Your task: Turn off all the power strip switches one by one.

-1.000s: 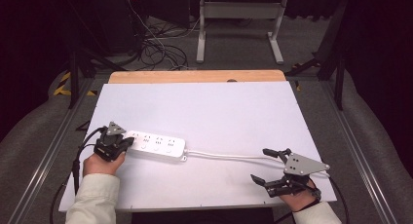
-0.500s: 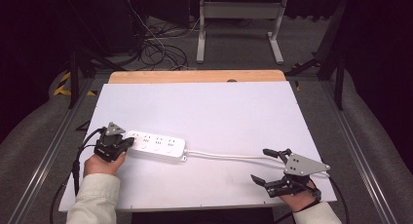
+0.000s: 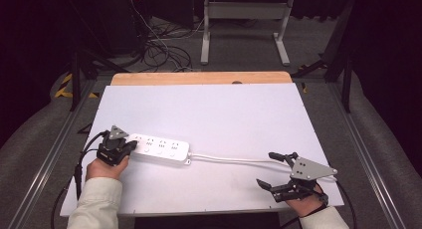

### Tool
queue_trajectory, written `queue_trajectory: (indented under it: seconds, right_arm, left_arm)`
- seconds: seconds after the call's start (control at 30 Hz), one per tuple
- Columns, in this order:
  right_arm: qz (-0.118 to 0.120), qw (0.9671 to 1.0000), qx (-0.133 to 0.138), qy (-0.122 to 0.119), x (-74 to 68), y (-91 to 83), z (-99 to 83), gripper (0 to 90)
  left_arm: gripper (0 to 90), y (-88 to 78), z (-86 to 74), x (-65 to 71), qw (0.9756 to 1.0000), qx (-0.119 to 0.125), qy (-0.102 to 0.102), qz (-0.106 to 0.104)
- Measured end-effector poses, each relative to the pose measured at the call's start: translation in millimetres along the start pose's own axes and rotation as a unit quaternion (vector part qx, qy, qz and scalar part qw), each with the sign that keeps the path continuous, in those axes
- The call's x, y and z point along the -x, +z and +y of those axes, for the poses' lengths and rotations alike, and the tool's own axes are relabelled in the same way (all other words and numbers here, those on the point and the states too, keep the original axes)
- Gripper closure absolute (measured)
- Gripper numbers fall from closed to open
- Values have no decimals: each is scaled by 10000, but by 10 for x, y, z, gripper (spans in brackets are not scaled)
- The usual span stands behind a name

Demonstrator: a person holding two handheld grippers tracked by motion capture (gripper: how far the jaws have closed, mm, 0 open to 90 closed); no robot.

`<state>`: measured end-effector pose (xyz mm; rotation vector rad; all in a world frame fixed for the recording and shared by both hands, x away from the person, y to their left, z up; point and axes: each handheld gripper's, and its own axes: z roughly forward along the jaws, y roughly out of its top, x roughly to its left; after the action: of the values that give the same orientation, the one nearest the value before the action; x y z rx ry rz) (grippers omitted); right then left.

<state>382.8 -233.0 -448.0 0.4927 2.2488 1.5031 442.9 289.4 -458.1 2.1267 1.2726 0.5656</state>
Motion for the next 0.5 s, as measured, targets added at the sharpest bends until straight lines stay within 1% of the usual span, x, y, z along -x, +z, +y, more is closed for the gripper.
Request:
queue_trajectory:
  seconds: [0.07,0.2,0.27,0.3,0.33,0.37,0.4,0.43,0.5]
  right_arm:
    - [5,10000,8,0,0,-1,0,125]
    - [2,10000,-2,4,-1,3,0,125]
    - [-1,10000,-1,3,-1,2,-1,125]
    - [1,10000,-2,9,0,1,-1,125]
    - [0,10000,0,8,1,1,-1,125]
    - [-3,10000,3,7,1,0,-1,125]
    - [-2,10000,6,19,2,-1,-1,125]
    - [-7,10000,6,25,3,-1,-1,125]
    - [-6,10000,8,27,9,1,-2,125]
  left_arm:
    - [900,-1,3,5,10000,-30,26,42]
    - [900,7,-3,11,10000,-53,-22,21]
    - [900,6,-4,3,10000,-22,-5,34]
    - [900,1,1,8,10000,-54,-24,31]
    - [900,-2,11,24,9999,-87,19,75]
    - [900,-27,9,58,9997,1,125,190]
    - [900,-47,15,75,9995,-52,174,268]
    - [900,-67,16,84,9997,8,191,171]
    - [900,-169,47,96,9993,342,122,64]
